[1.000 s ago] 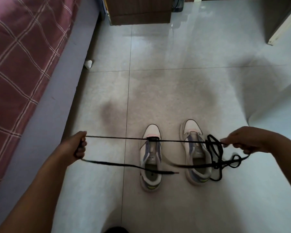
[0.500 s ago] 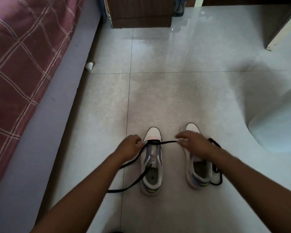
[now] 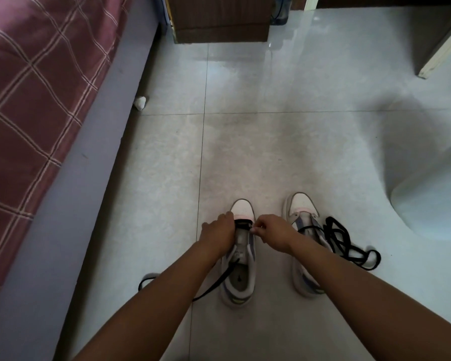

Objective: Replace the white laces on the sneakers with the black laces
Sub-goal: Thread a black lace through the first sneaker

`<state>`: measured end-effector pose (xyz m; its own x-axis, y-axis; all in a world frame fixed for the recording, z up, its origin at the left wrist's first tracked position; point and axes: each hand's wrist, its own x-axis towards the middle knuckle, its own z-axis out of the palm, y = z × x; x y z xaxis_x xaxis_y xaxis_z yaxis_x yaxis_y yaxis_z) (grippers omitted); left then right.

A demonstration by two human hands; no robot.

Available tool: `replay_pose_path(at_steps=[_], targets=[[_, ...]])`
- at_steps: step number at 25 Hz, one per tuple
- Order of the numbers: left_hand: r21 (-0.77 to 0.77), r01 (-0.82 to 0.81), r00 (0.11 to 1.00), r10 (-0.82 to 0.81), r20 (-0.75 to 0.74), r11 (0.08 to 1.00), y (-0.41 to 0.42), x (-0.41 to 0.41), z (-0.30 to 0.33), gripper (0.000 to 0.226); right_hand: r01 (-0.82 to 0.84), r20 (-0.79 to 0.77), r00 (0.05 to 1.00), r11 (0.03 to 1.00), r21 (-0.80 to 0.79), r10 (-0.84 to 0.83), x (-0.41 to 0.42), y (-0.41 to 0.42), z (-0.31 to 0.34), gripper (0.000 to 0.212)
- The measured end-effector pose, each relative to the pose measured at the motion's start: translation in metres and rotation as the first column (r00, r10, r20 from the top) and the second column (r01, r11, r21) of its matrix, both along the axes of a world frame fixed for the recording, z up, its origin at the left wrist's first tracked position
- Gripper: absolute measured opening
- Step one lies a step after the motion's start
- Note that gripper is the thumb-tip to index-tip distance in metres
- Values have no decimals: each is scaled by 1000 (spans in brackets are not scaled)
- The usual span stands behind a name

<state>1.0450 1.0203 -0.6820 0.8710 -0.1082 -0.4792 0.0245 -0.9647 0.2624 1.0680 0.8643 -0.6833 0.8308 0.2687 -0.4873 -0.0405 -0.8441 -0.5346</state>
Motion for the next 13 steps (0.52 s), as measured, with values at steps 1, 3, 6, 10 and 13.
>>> replay_pose_path(at_steps=[1, 3, 6, 10, 13], targets=[[41, 35, 999, -35, 10, 999, 2, -1, -2, 26, -1, -11, 1000, 1000, -7, 1, -1, -2, 0, 21], [56, 60, 998, -62, 30, 997, 9, 0, -2, 22, -45, 51, 998, 997, -58, 48, -3, -9, 1, 21], [29, 103, 992, -105, 64, 994, 22, -2, 0, 24, -169, 213, 954, 966, -198, 211, -11, -21, 11, 21], [-307, -3, 1000, -4, -20, 952, 35, -17, 5, 21, -351, 262, 857, 874, -335, 444, -30, -32, 8, 26], [-252, 118, 993, -114, 31, 960, 34, -28, 5, 23, -411, 213, 838, 839, -357, 502, -36, -37, 6, 24]])
